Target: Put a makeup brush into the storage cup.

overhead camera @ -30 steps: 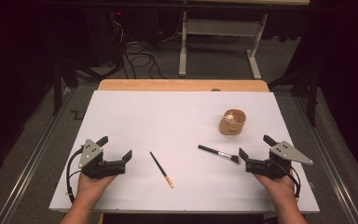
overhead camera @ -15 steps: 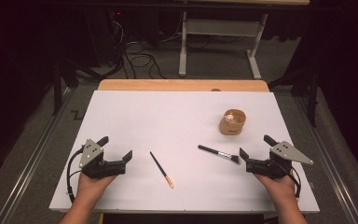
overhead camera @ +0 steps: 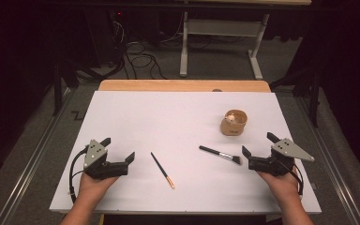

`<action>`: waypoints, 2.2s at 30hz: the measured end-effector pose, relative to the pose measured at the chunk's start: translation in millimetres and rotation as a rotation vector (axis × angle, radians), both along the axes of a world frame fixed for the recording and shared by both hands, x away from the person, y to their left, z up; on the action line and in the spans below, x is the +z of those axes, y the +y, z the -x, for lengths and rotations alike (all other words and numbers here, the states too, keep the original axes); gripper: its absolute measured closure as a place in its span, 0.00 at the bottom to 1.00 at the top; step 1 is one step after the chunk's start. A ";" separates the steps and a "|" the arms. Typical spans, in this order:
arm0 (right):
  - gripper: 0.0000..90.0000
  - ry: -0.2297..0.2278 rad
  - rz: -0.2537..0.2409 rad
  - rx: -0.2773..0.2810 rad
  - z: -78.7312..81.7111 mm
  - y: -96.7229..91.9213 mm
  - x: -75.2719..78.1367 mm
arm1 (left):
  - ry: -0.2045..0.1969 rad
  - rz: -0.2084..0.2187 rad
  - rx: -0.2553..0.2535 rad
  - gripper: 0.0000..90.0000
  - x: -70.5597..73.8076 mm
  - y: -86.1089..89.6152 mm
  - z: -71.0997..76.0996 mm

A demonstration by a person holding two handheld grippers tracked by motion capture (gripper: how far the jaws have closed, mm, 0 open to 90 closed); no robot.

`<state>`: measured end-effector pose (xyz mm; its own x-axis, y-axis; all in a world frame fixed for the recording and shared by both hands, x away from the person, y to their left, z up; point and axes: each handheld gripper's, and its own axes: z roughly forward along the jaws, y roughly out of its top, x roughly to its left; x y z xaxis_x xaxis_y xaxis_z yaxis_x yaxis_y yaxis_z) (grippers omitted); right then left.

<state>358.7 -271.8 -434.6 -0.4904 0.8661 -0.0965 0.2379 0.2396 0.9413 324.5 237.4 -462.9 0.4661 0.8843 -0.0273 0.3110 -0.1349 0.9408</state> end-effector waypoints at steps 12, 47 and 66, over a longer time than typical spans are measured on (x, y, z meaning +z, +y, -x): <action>0.00 0.043 0.029 0.028 2.5 -3.8 -8.6 | 0.043 -0.027 0.009 0.00 -3.0 -4.7 -9.0; 0.00 0.074 -0.036 0.029 2.4 -13.6 -17.3 | 0.281 -0.128 0.087 0.07 2.0 -2.6 -20.7; 0.00 0.069 -0.026 0.030 7.4 -8.1 -16.1 | 0.414 -0.183 0.073 0.11 -1.1 -1.5 -22.6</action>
